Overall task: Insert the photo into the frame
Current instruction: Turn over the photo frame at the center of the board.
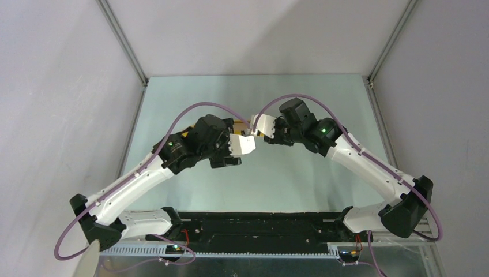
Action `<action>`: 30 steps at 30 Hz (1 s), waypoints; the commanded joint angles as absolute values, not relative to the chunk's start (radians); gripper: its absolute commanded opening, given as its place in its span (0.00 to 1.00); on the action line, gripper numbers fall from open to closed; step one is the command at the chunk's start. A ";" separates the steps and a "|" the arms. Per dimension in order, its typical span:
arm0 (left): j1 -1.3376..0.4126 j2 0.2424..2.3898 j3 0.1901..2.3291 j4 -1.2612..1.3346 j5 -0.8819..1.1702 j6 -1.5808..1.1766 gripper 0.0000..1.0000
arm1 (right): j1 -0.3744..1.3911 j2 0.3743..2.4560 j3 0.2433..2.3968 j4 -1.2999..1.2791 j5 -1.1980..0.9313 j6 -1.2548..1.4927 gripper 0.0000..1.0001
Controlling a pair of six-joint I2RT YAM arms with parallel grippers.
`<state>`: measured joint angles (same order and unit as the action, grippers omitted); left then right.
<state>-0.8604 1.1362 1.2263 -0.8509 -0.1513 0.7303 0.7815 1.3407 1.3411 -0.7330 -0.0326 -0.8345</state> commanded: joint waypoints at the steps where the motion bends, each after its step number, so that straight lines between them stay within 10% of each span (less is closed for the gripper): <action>1: -0.793 1.118 1.326 -0.737 -0.169 0.625 0.99 | 0.791 1.327 1.428 -0.804 -0.014 -0.833 0.00; 30: -0.558 0.982 1.255 -0.685 -0.025 0.494 1.00 | 0.435 1.676 2.095 -1.311 -0.471 -0.599 0.00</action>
<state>-0.5686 1.0050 1.2636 -0.7261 -0.0463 0.5205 0.4759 1.6718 2.0338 -1.2549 -0.3408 -0.6651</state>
